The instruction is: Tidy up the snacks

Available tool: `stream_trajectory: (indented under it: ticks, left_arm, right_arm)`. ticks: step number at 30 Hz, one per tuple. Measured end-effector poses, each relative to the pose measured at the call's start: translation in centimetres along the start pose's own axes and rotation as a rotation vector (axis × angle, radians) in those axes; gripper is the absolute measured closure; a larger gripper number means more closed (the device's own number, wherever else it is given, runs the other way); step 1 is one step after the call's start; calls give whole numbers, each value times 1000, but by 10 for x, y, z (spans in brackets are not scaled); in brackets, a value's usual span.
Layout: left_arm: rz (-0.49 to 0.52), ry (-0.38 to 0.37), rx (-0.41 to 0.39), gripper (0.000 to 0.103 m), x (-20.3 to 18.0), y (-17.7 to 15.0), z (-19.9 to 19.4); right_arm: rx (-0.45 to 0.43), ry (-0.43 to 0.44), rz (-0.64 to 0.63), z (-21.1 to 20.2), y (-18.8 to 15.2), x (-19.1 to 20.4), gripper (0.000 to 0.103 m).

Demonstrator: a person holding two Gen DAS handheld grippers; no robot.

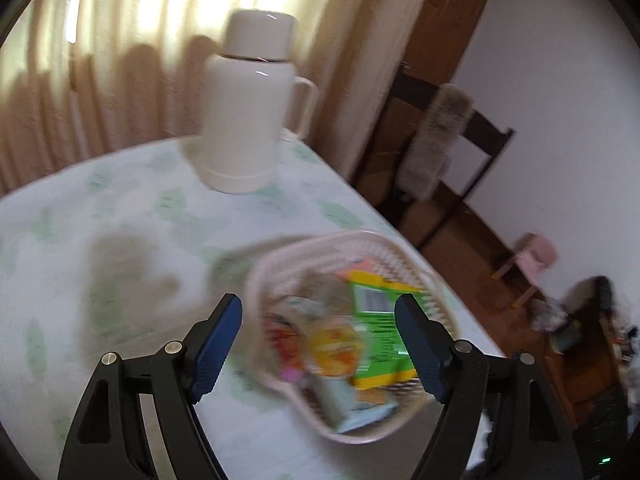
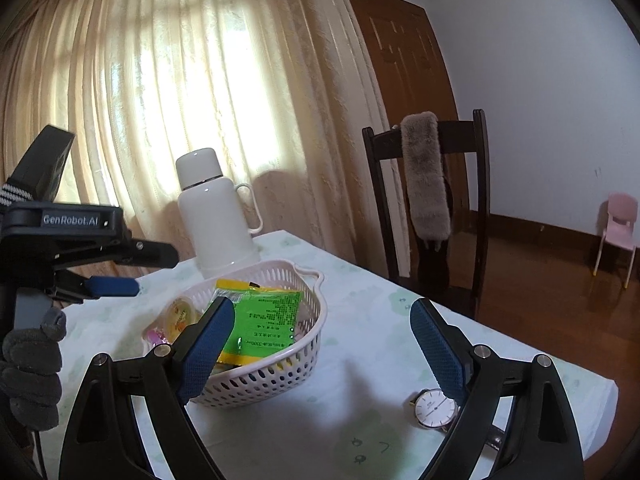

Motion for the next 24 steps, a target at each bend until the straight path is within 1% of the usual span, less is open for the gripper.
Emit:
stream_trajectory:
  ticks: [3,6,10,12,14,16,18,24]
  left_arm:
    - [16,129,-29,23,13,-4,-10]
    - [64,251,-73,17,20,-9,-24]
    - [161,374,-128,7,18,-22,-43]
    - [187,411,-142,5,18,-28,-49]
    - [186,426,-140,4,21,-33,-51]
    - [180,436,-136,4,26,-36,-53]
    - [177,461,-139,4,31,-36,-55]
    - [200,558,-158,1,36,-34,-66]
  right_arm:
    - [7,6,-7,1,-1,3,10]
    - [15,27,-15,1,-2,6,7]
    - [80,91,-38,6,-11,16,6]
    - [120,113,-64,8,-17,23,6]
    - [163,124,-108,10,-21,32,6]
    - [197,106,-171,10,-24,40,5]
    - [205,94,-213,7,-24,44,5]
    - [205,80,-239,-4,-13,44,5]
Point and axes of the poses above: each gripper's, at about its wrist camera, not at the fingertips, and z roughly the way its jaws point, x to its left, y to its top, the point moved 7 cm from there along z, roughly the way its jaws point, and after that the axes turned 10 degrees about z, right-handed, at the moved point
